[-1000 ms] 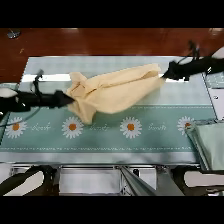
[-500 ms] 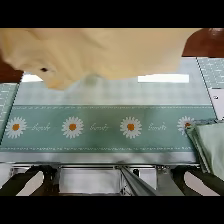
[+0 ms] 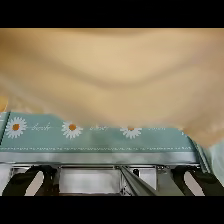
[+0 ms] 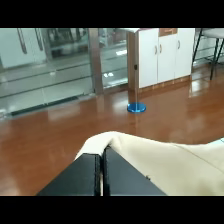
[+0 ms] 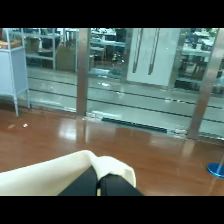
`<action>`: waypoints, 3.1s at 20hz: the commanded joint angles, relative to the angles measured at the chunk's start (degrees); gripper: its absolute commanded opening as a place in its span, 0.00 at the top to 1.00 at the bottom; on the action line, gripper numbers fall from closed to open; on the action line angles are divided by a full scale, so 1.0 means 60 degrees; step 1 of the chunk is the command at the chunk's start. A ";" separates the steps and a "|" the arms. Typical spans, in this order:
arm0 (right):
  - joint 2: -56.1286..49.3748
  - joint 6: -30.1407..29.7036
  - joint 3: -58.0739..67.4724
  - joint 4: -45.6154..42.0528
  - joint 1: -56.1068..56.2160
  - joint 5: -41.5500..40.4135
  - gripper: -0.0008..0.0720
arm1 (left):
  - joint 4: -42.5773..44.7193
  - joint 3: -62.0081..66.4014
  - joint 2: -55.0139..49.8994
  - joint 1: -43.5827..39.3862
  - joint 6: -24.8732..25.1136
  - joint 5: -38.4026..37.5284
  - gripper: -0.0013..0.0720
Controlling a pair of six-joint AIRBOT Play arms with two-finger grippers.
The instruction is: Fold the shirts.
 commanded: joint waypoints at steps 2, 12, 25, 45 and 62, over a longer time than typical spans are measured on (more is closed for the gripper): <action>0.0415 0.0073 -0.0182 -0.0149 0.0004 0.1049 0.96 | 0.0736 -0.0025 0.0616 -0.0062 -0.0466 -0.0342 0.95; -0.0047 -0.0182 -0.5752 0.0153 0.0004 0.0262 0.96 | 0.0871 -0.6065 -0.0426 -0.0069 -0.0707 0.0984 0.94; -0.9300 -0.0452 -0.4659 0.3832 0.0011 -0.4000 0.96 | -0.0787 -0.7216 -0.6841 -0.0776 -0.0809 0.5548 0.94; -0.5195 -0.3104 -1.2335 0.5176 -0.3621 -0.1719 0.13 | -0.1443 -1.4885 -0.4080 0.5235 0.1370 0.0933 0.03; -0.4003 -0.1508 -1.3300 0.1960 -0.4998 -0.1016 0.13 | -0.3366 -1.5336 -0.4710 0.3308 0.3712 0.1260 0.94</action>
